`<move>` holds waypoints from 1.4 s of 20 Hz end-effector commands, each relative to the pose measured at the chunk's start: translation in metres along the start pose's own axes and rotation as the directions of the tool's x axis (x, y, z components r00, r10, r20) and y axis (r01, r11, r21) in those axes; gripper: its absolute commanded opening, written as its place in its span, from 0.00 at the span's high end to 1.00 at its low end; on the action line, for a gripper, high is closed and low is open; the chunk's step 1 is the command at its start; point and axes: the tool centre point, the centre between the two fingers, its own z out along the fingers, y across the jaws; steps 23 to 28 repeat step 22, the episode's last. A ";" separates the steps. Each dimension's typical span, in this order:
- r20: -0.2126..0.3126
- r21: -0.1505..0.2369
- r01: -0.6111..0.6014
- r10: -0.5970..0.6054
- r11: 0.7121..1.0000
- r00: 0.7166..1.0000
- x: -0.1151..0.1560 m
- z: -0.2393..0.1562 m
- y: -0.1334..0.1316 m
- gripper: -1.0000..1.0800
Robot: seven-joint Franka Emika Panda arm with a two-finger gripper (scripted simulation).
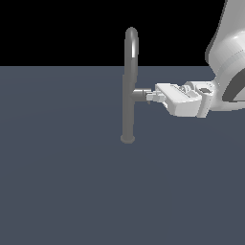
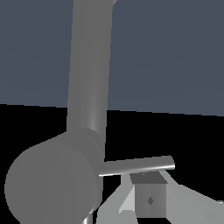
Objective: Turn on the faucet by rotating a designated handle.
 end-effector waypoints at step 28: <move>0.001 0.008 -0.046 0.046 0.999 0.999 0.068 0.000 -0.026 1.00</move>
